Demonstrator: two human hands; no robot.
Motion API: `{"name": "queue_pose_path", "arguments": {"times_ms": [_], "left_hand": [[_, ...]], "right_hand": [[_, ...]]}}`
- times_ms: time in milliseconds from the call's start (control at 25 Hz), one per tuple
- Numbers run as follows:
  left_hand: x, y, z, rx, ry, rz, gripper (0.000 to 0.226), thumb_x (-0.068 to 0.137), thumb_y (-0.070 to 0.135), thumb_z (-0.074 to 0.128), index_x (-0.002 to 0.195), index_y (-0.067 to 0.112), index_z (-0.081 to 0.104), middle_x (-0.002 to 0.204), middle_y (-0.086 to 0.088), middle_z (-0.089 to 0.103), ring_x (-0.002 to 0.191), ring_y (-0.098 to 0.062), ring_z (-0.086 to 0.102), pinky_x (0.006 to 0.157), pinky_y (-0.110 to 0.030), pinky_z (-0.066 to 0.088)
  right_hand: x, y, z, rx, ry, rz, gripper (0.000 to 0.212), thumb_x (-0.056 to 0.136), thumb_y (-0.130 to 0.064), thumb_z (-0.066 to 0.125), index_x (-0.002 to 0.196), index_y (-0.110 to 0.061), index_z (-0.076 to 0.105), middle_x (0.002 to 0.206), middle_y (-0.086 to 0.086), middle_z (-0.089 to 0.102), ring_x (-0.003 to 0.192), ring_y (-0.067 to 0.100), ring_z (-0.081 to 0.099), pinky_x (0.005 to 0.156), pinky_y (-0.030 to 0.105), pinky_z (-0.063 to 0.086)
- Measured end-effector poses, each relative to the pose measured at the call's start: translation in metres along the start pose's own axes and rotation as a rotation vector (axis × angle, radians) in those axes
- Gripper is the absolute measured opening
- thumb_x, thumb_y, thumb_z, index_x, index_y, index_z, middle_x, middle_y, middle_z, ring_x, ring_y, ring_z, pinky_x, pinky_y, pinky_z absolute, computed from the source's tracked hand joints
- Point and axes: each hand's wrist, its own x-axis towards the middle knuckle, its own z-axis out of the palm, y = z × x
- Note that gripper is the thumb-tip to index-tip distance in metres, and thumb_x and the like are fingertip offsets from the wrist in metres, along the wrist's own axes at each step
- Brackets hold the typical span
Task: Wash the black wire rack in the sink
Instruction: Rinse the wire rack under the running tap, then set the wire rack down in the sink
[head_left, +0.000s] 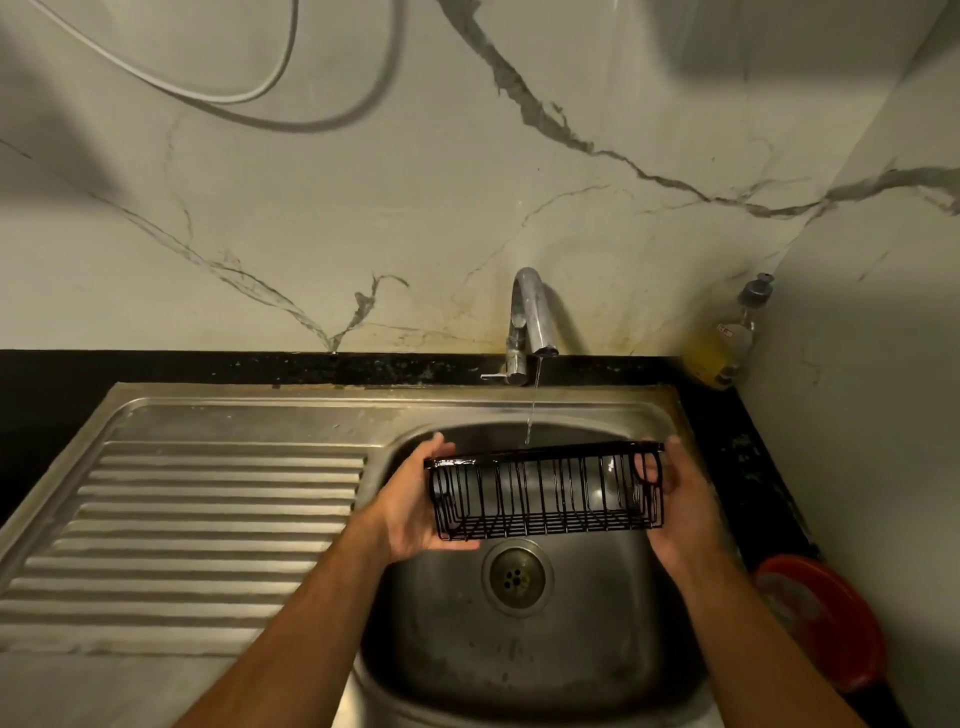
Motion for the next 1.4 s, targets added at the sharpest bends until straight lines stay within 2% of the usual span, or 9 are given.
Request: {"name": "queue_pose_path", "arguments": {"times_ms": [160,280,520,760,880,960,1120,1240,1400], "left_hand": [[0.008,-0.014,0.001,0.032,0.076,0.01,0.037,0.088,0.033,0.041,0.103,0.009,0.065,0.093,-0.014,0.076,0.095,-0.04,0.066,0.083,-0.056,0.057],[0.011,-0.026,-0.009,-0.03,0.122,0.045,0.032,0.084,0.025,0.038,0.094,0.01,0.064,0.087,-0.014,0.068,0.084,-0.036,0.062,0.076,-0.048,0.055],[0.02,-0.043,-0.023,-0.077,0.11,0.247,0.058,0.057,0.021,0.051,0.112,0.02,0.068,0.094,-0.004,0.076,0.085,-0.034,0.066,0.059,-0.045,0.058],[0.032,-0.053,-0.028,-0.092,0.151,0.324,0.07,0.056,0.016,0.05,0.124,0.021,0.064,0.104,-0.01,0.074,0.09,-0.036,0.066,0.055,-0.043,0.059],[0.042,-0.06,-0.033,-0.057,0.168,0.314,0.083,0.052,0.015,0.055,0.135,0.021,0.059,0.117,-0.018,0.067,0.099,-0.041,0.063,0.054,-0.043,0.059],[0.048,-0.065,-0.034,-0.031,0.174,0.303,0.099,0.042,0.021,0.063,0.141,0.019,0.055,0.119,-0.02,0.067,0.099,-0.042,0.063,0.055,-0.044,0.059],[0.053,-0.07,-0.032,-0.04,0.16,0.322,0.106,0.036,0.025,0.065,0.141,0.012,0.054,0.111,-0.021,0.07,0.091,-0.04,0.064,0.056,-0.039,0.059],[0.057,-0.072,-0.033,-0.021,0.179,0.346,0.112,0.038,0.025,0.065,0.146,0.006,0.049,0.123,-0.025,0.067,0.095,-0.04,0.065,0.068,-0.041,0.058],[0.057,-0.071,-0.033,0.034,0.23,0.368,0.112,0.041,0.024,0.066,0.148,-0.002,0.045,0.143,-0.031,0.054,0.125,-0.047,0.057,0.093,-0.052,0.05]], "right_hand": [[0.004,0.002,-0.001,-0.134,0.091,0.042,0.028,0.101,-0.033,0.051,0.097,-0.014,0.071,0.103,0.016,0.072,0.09,0.023,0.071,0.084,0.039,0.055],[0.019,-0.003,-0.006,-0.342,0.163,0.053,0.032,0.097,-0.036,0.059,0.076,-0.011,0.065,0.103,0.015,0.074,0.096,0.03,0.071,0.086,0.047,0.055],[0.051,-0.013,0.003,-0.871,0.073,0.038,0.03,0.093,-0.044,0.063,0.088,-0.015,0.072,0.087,0.007,0.075,0.087,0.03,0.072,0.084,0.048,0.06],[0.086,-0.042,0.064,-1.207,-0.285,-0.204,0.017,0.097,-0.03,0.058,0.106,-0.037,0.072,0.105,-0.015,0.067,0.086,0.006,0.061,0.068,0.027,0.053],[0.107,-0.043,0.102,-1.343,-0.538,-0.22,0.029,0.102,-0.022,0.05,0.125,-0.03,0.066,0.119,-0.002,0.065,0.075,0.003,0.055,0.067,0.02,0.041],[0.123,-0.033,0.122,-1.407,-0.68,-0.144,0.037,0.105,-0.016,0.044,0.139,-0.026,0.055,0.134,-0.001,0.052,0.083,0.0,0.052,0.067,0.008,0.041],[0.161,0.001,0.14,-1.599,-0.743,-0.095,0.043,0.104,-0.015,0.041,0.142,-0.034,0.048,0.151,0.011,0.041,0.132,0.025,0.046,0.108,0.027,0.039],[0.172,0.008,0.153,-1.58,-0.712,-0.077,0.047,0.1,0.001,0.038,0.141,-0.016,0.052,0.148,0.014,0.047,0.134,0.03,0.046,0.099,0.011,0.039],[0.178,0.007,0.167,-1.69,-0.701,-0.089,0.048,0.093,-0.009,0.04,0.132,-0.03,0.061,0.144,0.006,0.053,0.131,0.026,0.05,0.113,0.033,0.036]]}}
